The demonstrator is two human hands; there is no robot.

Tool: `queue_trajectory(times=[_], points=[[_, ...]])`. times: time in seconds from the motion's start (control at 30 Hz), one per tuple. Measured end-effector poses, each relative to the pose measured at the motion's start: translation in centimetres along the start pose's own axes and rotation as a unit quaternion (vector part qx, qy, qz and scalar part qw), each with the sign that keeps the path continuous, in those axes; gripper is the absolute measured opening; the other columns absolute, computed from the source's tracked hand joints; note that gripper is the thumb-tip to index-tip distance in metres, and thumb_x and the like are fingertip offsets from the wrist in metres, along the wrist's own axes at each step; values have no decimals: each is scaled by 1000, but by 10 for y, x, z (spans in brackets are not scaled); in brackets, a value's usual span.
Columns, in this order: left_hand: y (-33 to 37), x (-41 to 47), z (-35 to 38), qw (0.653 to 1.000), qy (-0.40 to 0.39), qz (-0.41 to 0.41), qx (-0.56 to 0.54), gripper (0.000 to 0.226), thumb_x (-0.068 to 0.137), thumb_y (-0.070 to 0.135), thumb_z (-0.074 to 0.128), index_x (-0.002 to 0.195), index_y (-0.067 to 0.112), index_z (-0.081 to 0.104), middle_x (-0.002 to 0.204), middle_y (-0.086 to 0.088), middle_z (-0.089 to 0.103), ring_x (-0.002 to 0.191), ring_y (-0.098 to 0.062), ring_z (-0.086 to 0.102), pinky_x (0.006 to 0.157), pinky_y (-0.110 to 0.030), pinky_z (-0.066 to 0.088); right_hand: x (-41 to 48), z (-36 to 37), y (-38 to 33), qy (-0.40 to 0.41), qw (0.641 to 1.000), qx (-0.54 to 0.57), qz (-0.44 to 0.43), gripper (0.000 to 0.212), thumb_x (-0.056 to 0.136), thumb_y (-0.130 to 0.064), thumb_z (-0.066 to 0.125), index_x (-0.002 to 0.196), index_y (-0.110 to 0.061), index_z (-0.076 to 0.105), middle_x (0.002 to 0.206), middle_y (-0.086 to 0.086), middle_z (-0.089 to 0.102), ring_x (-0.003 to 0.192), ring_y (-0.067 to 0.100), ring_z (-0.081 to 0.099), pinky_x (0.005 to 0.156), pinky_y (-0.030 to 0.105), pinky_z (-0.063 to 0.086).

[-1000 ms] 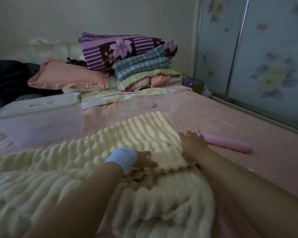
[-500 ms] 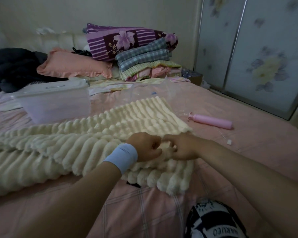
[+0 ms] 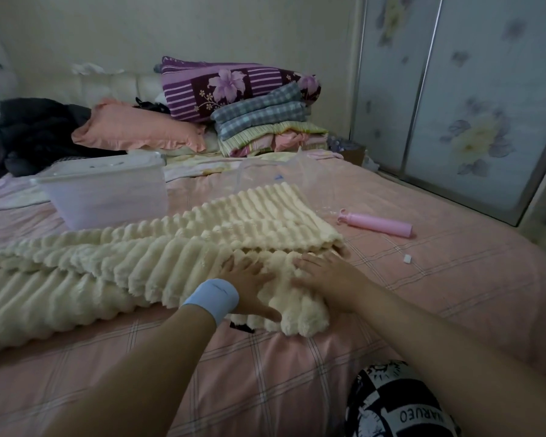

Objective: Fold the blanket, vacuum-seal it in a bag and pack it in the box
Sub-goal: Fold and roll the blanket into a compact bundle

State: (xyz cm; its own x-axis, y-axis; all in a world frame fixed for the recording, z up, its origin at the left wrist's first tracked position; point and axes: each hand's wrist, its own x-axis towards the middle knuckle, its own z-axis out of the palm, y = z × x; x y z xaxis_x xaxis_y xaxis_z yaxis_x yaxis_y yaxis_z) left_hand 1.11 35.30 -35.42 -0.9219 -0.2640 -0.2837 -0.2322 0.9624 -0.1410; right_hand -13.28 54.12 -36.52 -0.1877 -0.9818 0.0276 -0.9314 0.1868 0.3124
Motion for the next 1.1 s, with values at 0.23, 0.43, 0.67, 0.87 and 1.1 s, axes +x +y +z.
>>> queue_trajectory(times=[0.23,0.43,0.67,0.87,1.1], points=[[-13,-8,5,980,190,15,59,116,62,76,64,152,27,11,159,5,16,145,-21,16,118,-49,12,47,-8,27,126,855,433,258,18,92,-42,59,103,-32,69,111,-4,71,107,20,65,93,33,49],[-52,16,-67,943,249,-115,-187,16,95,34,47,108,25,47,98,-3,63,86,-27,61,71,-35,48,86,-34,65,201,770,507,329,36,97,-43,58,110,-10,67,106,10,71,99,27,65,74,30,40],[-92,82,-148,973,108,-173,-107,30,99,25,45,120,8,58,119,-13,62,100,-30,58,82,-34,44,117,-9,78,217,868,379,236,48,103,-36,34,146,-13,35,136,9,54,113,31,60,94,42,52],[-133,150,-205,946,187,-257,64,32,101,24,39,122,18,62,125,-7,61,112,-26,59,80,-35,45,175,-19,135,231,860,324,319,18,100,-31,49,114,-20,53,100,-3,57,94,23,58,75,33,39],[-176,272,-190,897,272,-250,-243,38,97,9,44,133,10,53,143,-16,46,126,-33,49,99,-37,41,259,0,197,176,862,313,357,14,100,-27,46,108,-17,43,100,4,55,87,29,53,72,37,39]])
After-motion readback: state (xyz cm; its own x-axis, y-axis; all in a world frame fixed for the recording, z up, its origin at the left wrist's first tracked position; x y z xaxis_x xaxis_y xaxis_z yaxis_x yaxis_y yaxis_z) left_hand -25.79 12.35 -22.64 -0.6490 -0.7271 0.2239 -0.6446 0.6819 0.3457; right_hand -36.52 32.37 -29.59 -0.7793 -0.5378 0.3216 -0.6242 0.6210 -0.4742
